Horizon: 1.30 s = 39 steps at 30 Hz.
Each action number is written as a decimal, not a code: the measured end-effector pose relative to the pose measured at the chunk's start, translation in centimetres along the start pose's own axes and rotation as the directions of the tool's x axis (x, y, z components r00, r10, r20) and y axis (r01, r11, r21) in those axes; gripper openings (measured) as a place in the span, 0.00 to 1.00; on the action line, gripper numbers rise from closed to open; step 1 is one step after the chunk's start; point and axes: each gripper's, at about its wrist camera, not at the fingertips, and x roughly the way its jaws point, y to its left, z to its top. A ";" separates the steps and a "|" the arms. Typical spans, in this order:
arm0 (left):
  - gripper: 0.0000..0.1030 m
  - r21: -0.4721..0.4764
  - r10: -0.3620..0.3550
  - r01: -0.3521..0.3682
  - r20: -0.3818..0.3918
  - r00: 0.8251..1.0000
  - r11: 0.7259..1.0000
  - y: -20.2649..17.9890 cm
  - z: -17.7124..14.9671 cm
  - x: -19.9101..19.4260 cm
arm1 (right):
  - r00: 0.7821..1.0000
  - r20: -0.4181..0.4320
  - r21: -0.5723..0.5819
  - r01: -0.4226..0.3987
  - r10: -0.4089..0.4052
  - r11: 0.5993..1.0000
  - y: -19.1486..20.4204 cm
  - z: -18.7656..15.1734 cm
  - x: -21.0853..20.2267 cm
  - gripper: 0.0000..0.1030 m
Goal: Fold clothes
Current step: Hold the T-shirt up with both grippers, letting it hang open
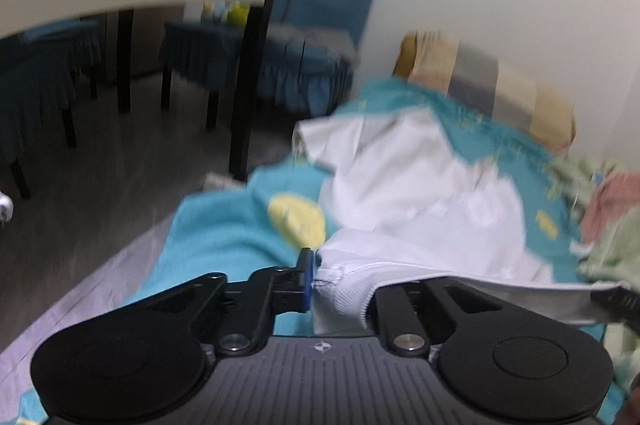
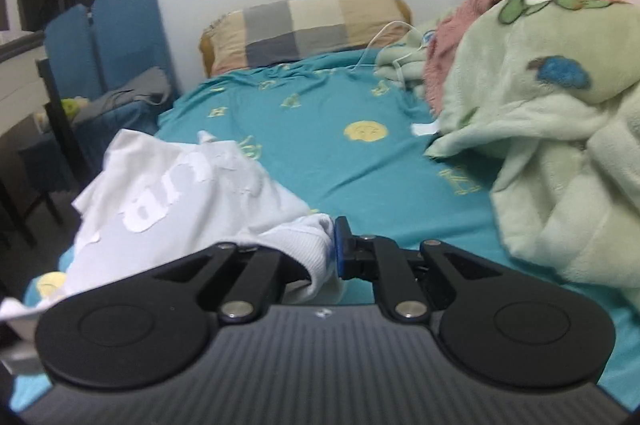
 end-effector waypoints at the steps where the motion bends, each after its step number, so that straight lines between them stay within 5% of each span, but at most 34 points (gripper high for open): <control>1: 0.09 0.005 -0.009 0.009 0.040 0.999 1.000 -0.4 0.8 -0.7 | 1.000 0.021 0.003 -0.010 0.010 1.000 0.1 0.8 -0.7 0.09; 5: 0.07 0.011 -0.074 0.074 0.198 0.977 0.997 -1.7 5.7 -4.6 | 0.989 0.133 0.031 -0.063 0.058 0.998 0.1 5.7 -4.6 0.08; 9: 0.07 0.053 -0.139 0.129 0.357 0.924 0.990 -3.7 12.8 -11.1 | 0.960 0.259 0.018 -0.114 0.105 0.993 0.8 12.5 -10.3 0.08; 17: 0.07 0.159 -0.210 0.144 0.577 0.789 0.977 -5.8 25.9 -26.7 | 0.850 0.494 -0.104 -0.151 0.183 0.983 3.6 26.0 -25.7 0.08; 25: 0.07 0.237 -0.308 0.200 0.642 0.702 0.951 -6.5 33.8 -43.1 | 0.728 0.653 -0.179 -0.117 0.207 0.977 4.1 33.2 -42.7 0.08; 27: 0.07 0.262 -0.337 0.217 0.645 0.686 0.941 -7.0 34.5 -46.4 | 0.712 0.672 -0.177 -0.113 0.204 0.978 3.5 34.6 -46.0 0.08; 30: 0.07 0.291 -0.363 0.224 0.634 0.683 0.930 -8.0 35.1 -50.2 | 0.720 0.666 -0.166 -0.114 0.197 0.980 2.3 35.8 -48.4 0.08; 32: 0.08 0.298 -0.365 0.223 0.617 0.697 0.928 -8.9 35.1 -50.5 | 0.737 0.648 -0.159 -0.114 0.191 0.981 1.6 36.2 -48.5 0.08; 36: 0.08 0.294 -0.363 0.229 0.570 0.737 0.928 -9.6 34.0 -47.0 | 0.790 0.587 -0.148 -0.108 0.175 0.983 1.0 35.4 -44.5 0.08; 39: 0.08 0.298 -0.342 0.206 0.533 0.774 0.932 -10.4 33.3 -40.3 | 0.835 0.527 -0.127 -0.108 0.159 0.986 0.7 34.4 -39.6 0.08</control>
